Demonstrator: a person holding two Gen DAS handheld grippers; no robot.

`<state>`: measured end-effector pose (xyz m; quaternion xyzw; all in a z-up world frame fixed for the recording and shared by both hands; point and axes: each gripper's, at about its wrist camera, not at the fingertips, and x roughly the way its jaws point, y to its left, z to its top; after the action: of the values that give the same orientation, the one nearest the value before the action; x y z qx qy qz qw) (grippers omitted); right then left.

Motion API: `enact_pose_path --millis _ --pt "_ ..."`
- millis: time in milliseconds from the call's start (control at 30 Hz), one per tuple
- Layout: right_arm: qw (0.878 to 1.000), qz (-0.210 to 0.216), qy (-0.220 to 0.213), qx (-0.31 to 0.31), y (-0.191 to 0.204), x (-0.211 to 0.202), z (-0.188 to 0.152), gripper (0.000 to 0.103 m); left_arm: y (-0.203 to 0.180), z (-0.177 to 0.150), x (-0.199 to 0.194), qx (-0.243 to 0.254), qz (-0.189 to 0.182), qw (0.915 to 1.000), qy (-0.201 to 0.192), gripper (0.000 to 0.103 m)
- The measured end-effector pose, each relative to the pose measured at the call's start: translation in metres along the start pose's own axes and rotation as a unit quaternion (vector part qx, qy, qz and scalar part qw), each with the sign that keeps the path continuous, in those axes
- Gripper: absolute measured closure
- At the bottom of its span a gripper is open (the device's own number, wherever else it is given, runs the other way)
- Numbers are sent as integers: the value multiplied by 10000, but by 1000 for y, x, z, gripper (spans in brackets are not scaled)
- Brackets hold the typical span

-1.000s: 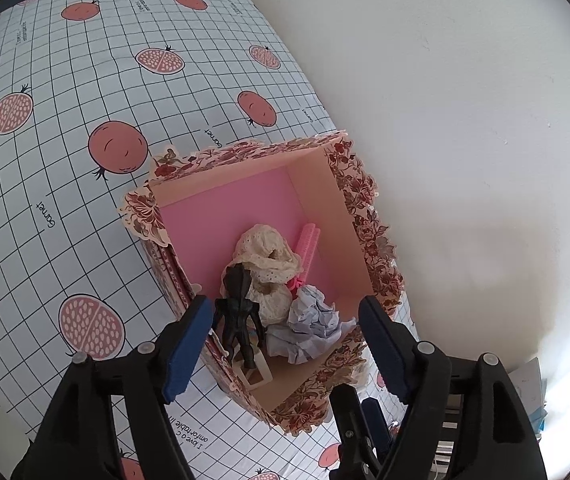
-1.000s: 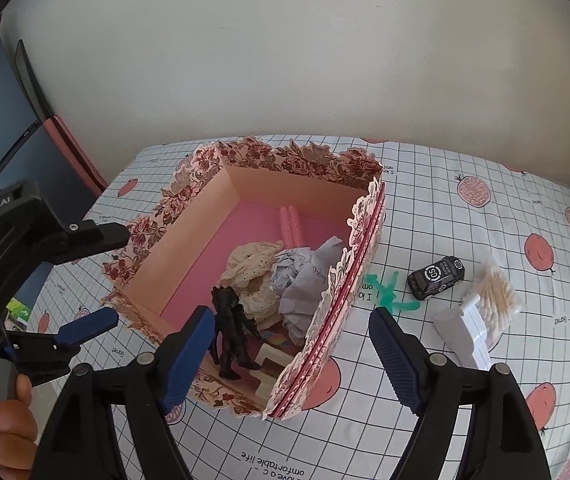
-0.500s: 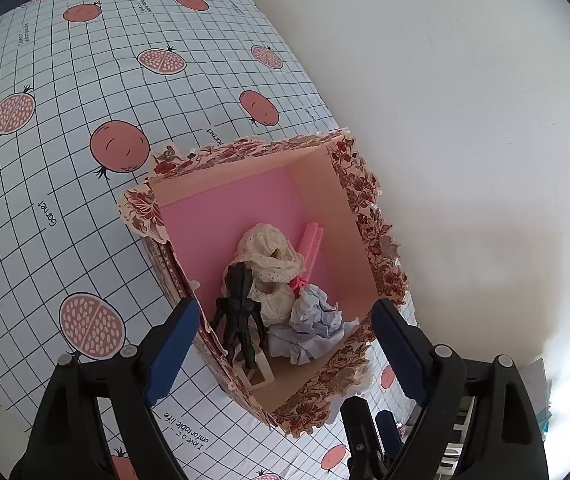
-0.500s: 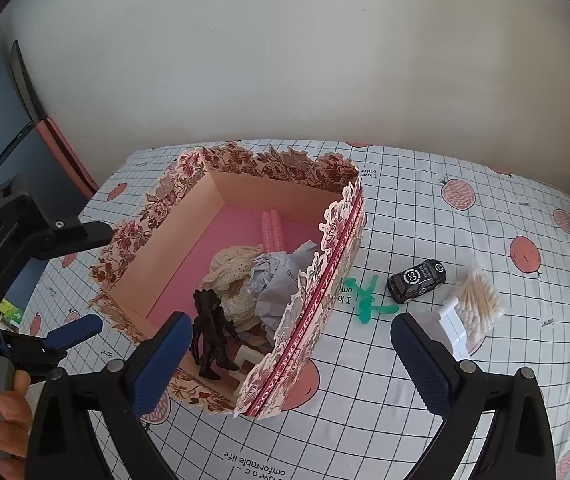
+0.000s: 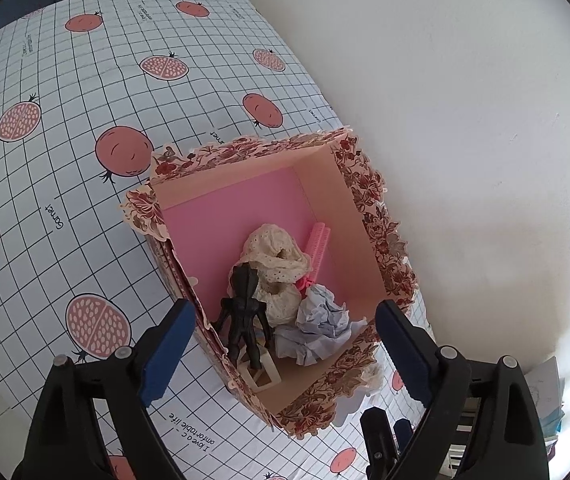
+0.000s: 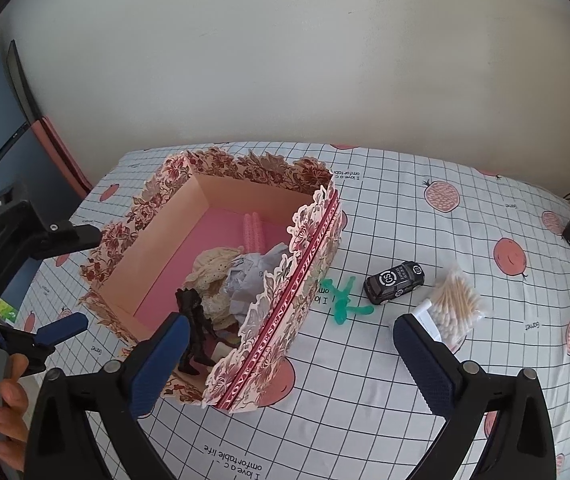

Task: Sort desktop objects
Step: 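Withdraw both tools from the box toward the cotton swabs and white holder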

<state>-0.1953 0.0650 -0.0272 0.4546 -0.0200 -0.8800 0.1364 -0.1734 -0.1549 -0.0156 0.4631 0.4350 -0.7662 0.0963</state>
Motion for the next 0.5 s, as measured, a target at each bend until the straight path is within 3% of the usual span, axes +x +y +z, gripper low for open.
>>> enact_pose_path --millis 200,333,500 --pt "10000 -52 -44 7 -9 -5 1 0 -4 -3 1 45 90 9999 -53 11" --pt "9999 -84 -80 0 -15 -10 2 0 -11 -5 0 159 134 9997 -154 3" --pt "9998 -136 -105 25 -26 -14 2 0 -18 -10 1 278 225 9992 -182 0"
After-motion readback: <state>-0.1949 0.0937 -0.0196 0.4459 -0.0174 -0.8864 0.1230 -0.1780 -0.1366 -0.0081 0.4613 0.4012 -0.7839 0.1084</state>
